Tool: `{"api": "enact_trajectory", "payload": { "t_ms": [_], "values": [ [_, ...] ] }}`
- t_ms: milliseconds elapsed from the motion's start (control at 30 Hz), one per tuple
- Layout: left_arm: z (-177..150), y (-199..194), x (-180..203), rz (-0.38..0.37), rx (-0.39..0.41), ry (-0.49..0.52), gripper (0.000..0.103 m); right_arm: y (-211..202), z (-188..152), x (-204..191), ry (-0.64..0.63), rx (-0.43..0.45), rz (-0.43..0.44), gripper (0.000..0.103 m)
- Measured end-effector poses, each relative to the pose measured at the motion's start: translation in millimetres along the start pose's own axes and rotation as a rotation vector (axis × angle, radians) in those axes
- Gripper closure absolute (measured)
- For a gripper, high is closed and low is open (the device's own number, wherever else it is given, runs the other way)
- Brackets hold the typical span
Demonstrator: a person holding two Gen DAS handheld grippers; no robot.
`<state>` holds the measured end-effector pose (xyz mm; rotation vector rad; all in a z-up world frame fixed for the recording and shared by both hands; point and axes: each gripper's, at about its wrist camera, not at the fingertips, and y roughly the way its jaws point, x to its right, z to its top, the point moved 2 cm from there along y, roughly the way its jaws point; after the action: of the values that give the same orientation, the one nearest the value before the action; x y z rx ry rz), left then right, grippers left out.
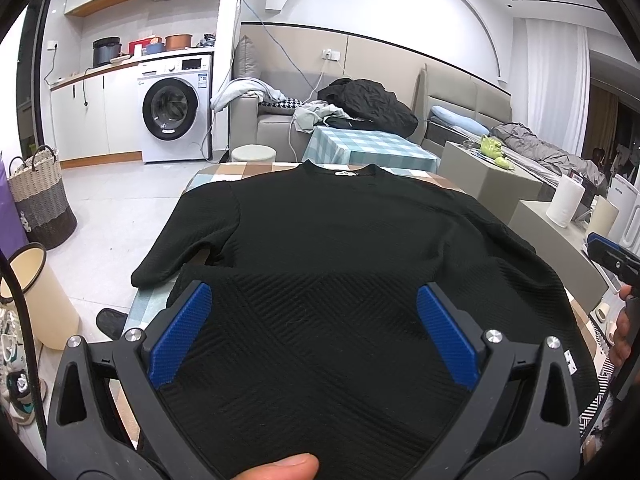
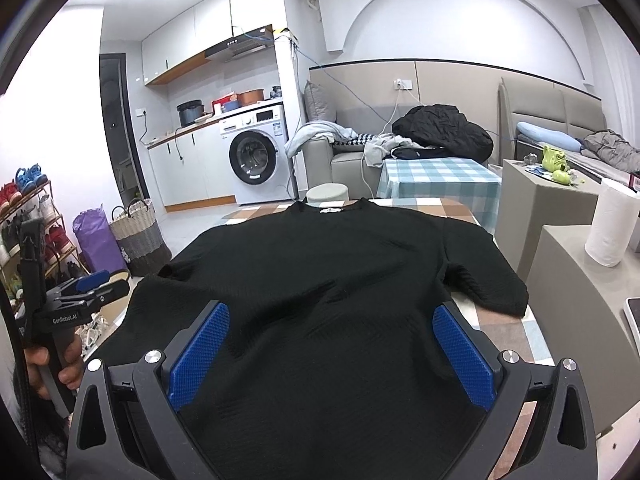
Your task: Fold small clothes
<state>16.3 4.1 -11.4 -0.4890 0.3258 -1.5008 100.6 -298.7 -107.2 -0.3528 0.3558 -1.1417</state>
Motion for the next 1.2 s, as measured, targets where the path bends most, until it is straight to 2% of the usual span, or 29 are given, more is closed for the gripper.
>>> {"api": "enact_trajectory", "payload": {
  "t_ms": [300,900,1200],
  "values": [
    [-5,12,-11,0.009,-0.019,-0.011,0.001,0,-4,1,0.024,0.002,-0.003,0.0],
    [-5,22,-7,0.004,-0.039,-0.016,0.001,9,-3,6,0.05,-0.008,-0.003,0.0],
    [-7,25,-14,-0.002,-0.054,-0.03,0.001,15,-6,10,0.06,-0.035,-0.023,0.0]
  ]
}}
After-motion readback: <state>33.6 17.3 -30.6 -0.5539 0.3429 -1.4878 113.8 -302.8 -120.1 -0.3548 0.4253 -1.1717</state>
